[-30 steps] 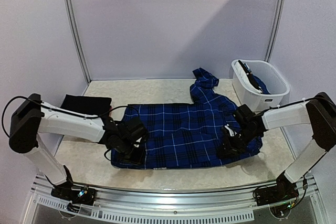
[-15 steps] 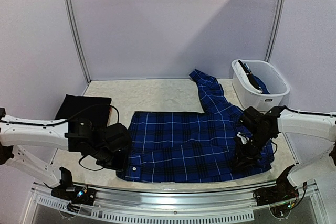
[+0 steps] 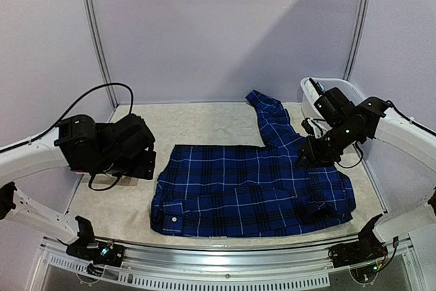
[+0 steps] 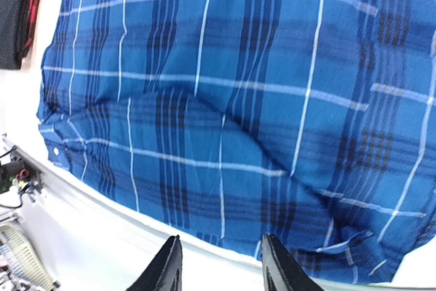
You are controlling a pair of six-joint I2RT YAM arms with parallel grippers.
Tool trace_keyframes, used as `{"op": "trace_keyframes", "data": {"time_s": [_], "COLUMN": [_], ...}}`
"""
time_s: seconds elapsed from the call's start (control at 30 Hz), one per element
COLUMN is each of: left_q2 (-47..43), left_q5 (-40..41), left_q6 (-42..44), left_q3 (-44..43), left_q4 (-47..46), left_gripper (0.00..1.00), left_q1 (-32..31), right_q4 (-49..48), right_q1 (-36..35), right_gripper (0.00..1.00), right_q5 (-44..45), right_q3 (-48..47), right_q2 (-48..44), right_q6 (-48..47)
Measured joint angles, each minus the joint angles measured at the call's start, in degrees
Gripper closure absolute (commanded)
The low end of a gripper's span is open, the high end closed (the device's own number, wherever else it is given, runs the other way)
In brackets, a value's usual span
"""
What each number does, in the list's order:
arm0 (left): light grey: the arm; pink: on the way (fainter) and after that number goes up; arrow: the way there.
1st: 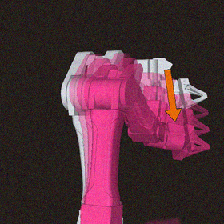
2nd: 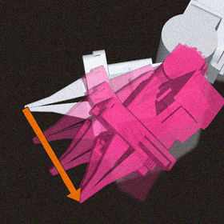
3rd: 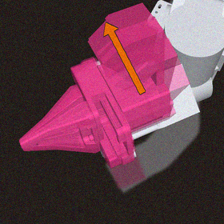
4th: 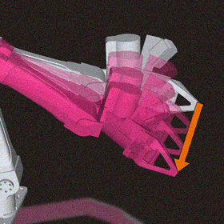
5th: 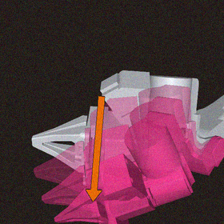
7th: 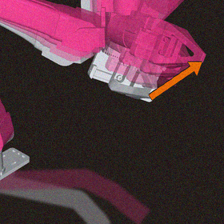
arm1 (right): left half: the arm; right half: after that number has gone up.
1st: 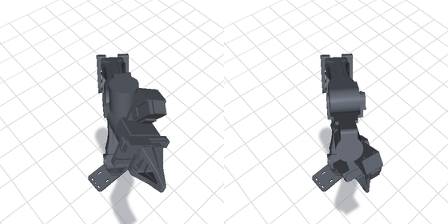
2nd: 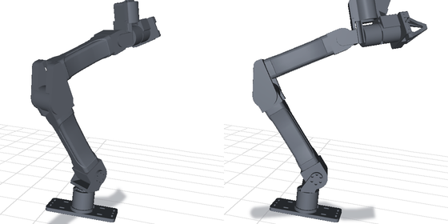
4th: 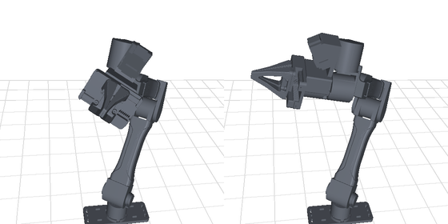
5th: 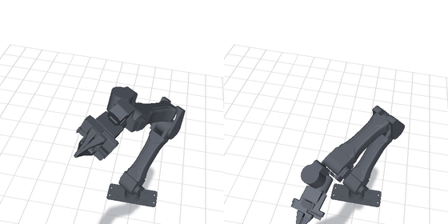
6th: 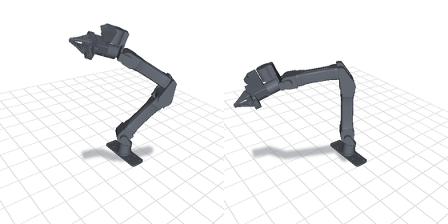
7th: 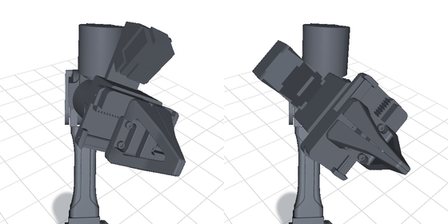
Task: Fold and stack the mixed laundry pile
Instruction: Move the 1/3-folded shirt to the center of the board.
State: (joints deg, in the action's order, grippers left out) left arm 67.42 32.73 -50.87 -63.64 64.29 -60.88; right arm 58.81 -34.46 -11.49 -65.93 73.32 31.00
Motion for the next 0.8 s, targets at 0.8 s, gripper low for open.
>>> {"op": "trace_keyframes", "data": {"time_s": [0.8], "left_q2": [39.4], "left_q5": [-27.3], "left_q6": [38.9], "left_q3": [-23.0], "left_q4": [-13.4], "left_gripper": [0.45], "left_q1": [31.6], "right_q4": [1.9], "right_q1": [1.6], "right_gripper": [0.40], "right_q5": [5.8], "right_q3": [-3.0], "right_q2": [2.9], "right_q6": [-2.8]}}
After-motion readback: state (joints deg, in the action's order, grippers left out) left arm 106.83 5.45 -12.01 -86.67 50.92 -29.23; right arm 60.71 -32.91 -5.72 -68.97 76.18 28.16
